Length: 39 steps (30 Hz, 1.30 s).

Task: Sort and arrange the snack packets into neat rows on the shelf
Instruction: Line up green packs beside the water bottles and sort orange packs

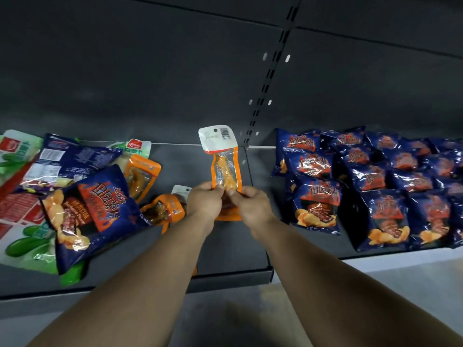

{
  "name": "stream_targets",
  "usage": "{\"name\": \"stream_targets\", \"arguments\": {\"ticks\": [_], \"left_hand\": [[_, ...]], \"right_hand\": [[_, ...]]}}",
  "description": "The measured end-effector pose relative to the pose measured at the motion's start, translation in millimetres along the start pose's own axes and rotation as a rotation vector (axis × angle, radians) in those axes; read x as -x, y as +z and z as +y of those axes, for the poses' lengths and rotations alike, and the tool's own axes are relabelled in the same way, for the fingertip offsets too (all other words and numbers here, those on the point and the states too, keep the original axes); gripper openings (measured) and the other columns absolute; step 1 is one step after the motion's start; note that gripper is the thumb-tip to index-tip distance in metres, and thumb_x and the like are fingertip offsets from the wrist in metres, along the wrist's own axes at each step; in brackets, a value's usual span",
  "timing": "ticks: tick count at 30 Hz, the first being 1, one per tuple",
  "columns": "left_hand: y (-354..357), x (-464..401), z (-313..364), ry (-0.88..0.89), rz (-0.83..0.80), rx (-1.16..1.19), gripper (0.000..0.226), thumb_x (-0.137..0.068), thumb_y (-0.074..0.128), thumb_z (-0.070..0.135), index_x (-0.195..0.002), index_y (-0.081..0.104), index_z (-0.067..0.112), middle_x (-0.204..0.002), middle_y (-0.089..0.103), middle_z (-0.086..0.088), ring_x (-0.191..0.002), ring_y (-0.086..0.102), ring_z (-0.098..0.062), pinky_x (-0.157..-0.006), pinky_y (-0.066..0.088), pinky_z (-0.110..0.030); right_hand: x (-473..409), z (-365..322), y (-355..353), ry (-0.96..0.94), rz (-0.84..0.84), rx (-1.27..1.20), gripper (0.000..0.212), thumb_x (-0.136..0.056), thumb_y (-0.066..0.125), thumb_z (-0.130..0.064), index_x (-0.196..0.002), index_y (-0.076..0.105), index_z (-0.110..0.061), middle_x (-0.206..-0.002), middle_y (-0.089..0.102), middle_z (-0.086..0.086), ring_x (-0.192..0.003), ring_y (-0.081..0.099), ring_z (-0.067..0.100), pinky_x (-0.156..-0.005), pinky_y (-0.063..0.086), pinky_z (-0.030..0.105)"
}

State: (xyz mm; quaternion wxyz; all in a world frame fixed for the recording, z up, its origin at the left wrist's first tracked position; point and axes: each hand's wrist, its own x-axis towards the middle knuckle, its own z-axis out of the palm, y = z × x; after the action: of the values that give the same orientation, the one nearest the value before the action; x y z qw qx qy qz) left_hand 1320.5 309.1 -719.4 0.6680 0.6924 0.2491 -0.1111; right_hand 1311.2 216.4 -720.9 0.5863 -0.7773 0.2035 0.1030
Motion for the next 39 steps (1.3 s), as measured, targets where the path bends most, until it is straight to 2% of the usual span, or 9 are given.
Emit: {"name": "stream_targets", "arguments": {"ticks": [4,6,10,18,23,29,32,36,39], "left_hand": [[-5,0,-2,-0.005,0.026,0.001,0.015,-0.095,0.055,0.016,-0.085,0.066,0.020,-0.093,0.069,-0.004,-0.092,0.063,-0.022,-0.085,0.052,-0.035],[-6,-1,-3,-0.010,0.045,0.022,0.017,-0.094,0.057,0.016,-0.080,0.065,0.020,-0.088,0.068,-0.003,-0.086,0.063,-0.020,-0.080,0.051,-0.031],[-2,-2,-2,-0.024,0.071,0.062,0.011,-0.093,0.058,0.012,-0.094,0.069,0.013,-0.084,0.065,-0.003,-0.068,0.059,-0.010,-0.060,0.046,-0.016],[19,4,-16,-0.072,0.126,0.013,0.014,-0.092,0.059,0.013,-0.104,0.068,0.013,-0.095,0.066,-0.006,-0.083,0.060,-0.017,-0.074,0.045,-0.024],[26,6,-21,-0.058,0.112,0.012,0.012,-0.093,0.057,0.010,-0.096,0.068,0.013,-0.084,0.065,-0.005,-0.068,0.057,-0.011,-0.067,0.046,-0.021],[35,9,-18,0.008,0.064,0.000,0.015,-0.095,0.055,0.009,-0.089,0.065,0.019,-0.080,0.065,0.003,-0.075,0.061,-0.010,-0.067,0.047,-0.016],[38,10,-16,0.013,0.055,-0.010,0.013,-0.095,0.055,0.011,-0.093,0.065,0.020,-0.084,0.065,0.002,-0.080,0.062,-0.012,-0.069,0.048,-0.017],[39,9,-16,0.006,0.052,-0.029,0.011,-0.095,0.056,0.013,-0.093,0.065,0.020,-0.089,0.067,0.000,-0.084,0.063,-0.015,-0.073,0.048,-0.023],[37,9,-18,0.000,0.054,-0.048,0.011,-0.095,0.056,0.014,-0.097,0.066,0.019,-0.085,0.066,0.003,-0.080,0.061,-0.011,-0.070,0.046,-0.021]], "right_hand": [[-4,-1,-2,-0.024,-0.068,0.017,0.017,-0.094,0.059,-0.017,-0.101,0.068,-0.005,-0.094,0.070,0.007,-0.089,0.066,0.019,-0.079,0.052,0.025],[-7,-1,-4,-0.034,-0.107,0.023,0.016,-0.094,0.058,-0.017,-0.098,0.068,-0.006,-0.090,0.069,0.006,-0.084,0.064,0.016,-0.072,0.050,0.021],[-15,3,-9,-0.033,-0.152,0.036,0.012,-0.092,0.060,-0.020,-0.091,0.069,-0.012,-0.092,0.071,0.008,-0.089,0.066,0.022,-0.084,0.052,0.033],[-25,17,-31,0.034,-0.238,0.006,0.014,-0.091,0.062,-0.022,-0.098,0.068,-0.010,-0.094,0.072,0.007,-0.086,0.068,0.019,-0.083,0.053,0.031],[-30,21,-35,0.051,-0.224,-0.038,0.030,-0.087,0.068,-0.028,-0.110,0.063,-0.009,-0.109,0.069,0.007,-0.098,0.065,0.020,-0.094,0.051,0.034],[-35,17,-52,0.048,-0.286,-0.115,0.015,-0.090,0.064,-0.022,-0.083,0.052,-0.027,-0.081,0.060,-0.010,-0.066,0.052,-0.003,-0.054,0.042,0.005],[-33,18,-52,0.034,-0.285,-0.158,0.024,-0.090,0.064,-0.024,-0.075,0.046,-0.029,-0.074,0.053,-0.012,-0.068,0.051,-0.001,-0.064,0.043,0.012],[-37,20,-50,0.076,-0.204,-0.175,0.014,-0.085,0.069,-0.030,-0.089,0.062,-0.019,-0.094,0.068,0.002,-0.092,0.065,0.018,-0.090,0.051,0.033],[-41,19,-53,0.091,-0.183,-0.232,0.011,-0.086,0.069,-0.026,-0.086,0.063,-0.017,-0.096,0.071,0.008,-0.088,0.068,0.020,-0.084,0.055,0.034]]}}
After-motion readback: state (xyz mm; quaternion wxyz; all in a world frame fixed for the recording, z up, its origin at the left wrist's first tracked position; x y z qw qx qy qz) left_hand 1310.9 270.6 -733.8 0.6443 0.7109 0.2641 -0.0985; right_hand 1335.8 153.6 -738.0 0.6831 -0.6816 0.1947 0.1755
